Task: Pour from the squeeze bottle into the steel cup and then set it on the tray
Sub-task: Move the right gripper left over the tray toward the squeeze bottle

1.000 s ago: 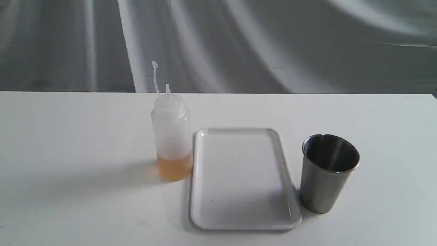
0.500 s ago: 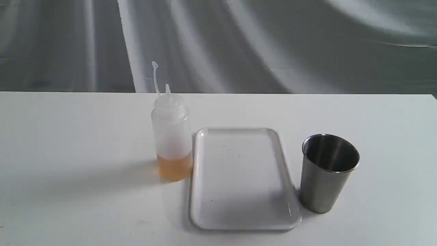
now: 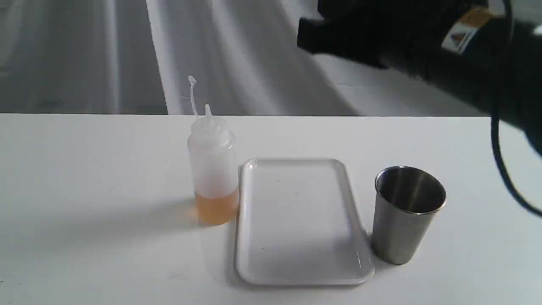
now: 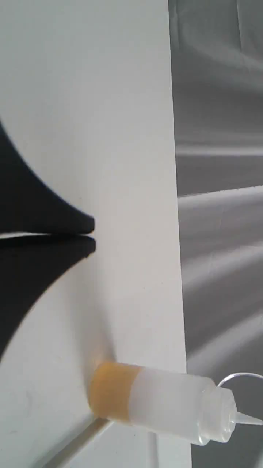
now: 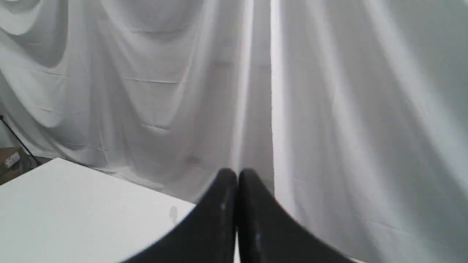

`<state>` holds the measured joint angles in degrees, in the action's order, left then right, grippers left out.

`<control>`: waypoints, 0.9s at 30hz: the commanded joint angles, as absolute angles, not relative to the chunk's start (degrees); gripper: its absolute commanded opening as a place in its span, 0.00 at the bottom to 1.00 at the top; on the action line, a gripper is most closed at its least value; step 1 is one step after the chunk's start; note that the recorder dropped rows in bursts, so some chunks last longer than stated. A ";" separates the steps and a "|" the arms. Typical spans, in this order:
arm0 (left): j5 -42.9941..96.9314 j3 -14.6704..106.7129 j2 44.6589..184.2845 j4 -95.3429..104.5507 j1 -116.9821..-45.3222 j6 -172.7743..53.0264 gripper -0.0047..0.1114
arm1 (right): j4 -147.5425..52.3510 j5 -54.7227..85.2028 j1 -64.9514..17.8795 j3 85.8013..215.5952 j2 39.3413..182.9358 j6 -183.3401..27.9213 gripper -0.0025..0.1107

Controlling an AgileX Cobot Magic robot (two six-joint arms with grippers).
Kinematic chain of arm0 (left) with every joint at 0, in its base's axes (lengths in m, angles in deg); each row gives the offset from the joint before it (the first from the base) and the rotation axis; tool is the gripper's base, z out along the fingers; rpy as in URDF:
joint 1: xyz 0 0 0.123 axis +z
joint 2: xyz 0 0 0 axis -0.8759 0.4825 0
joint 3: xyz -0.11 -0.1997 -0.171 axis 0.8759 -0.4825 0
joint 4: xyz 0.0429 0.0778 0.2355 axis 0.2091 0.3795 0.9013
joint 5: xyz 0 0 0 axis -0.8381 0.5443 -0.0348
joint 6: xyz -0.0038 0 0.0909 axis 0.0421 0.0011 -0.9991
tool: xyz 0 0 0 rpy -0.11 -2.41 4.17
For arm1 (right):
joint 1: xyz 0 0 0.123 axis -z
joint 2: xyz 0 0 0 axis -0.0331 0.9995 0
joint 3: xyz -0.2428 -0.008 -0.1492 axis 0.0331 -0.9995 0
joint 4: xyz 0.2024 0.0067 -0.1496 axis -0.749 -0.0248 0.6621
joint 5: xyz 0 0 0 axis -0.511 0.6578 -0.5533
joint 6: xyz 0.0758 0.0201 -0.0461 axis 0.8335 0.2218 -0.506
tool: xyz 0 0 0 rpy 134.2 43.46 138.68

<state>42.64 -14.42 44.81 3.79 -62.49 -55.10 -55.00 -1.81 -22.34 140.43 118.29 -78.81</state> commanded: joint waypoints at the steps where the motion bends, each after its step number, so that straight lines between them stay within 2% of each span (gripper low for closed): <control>1: 42.21 -14.67 44.66 3.73 -62.41 -54.87 0.04 | -57.71 -9.99 -24.15 133.81 118.29 -80.05 0.02; 8: 42.21 -14.67 44.66 3.73 -62.41 -54.87 0.04 | -57.86 -15.43 -28.54 125.64 121.21 -86.34 0.02; 19: 42.21 -14.67 44.66 3.73 -62.41 -54.87 0.04 | -59.39 -22.69 -32.08 121.31 130.55 -85.36 0.04; 21: 42.21 -14.67 44.66 3.73 -62.41 -54.87 0.04 | -57.42 -24.88 -32.60 120.97 132.11 -85.36 0.10; 24: 42.21 -14.67 44.66 3.73 -62.41 -54.87 0.04 | -54.51 -27.72 -33.02 120.97 134.50 -85.36 0.29; 27: 42.21 -14.67 44.66 3.73 -62.41 -54.87 0.04 | -53.77 -31.55 -33.44 120.97 136.96 -85.06 0.63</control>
<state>42.64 -14.42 44.81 3.79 -62.49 -55.10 -55.11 -28.70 -33.14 121.31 136.25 -85.49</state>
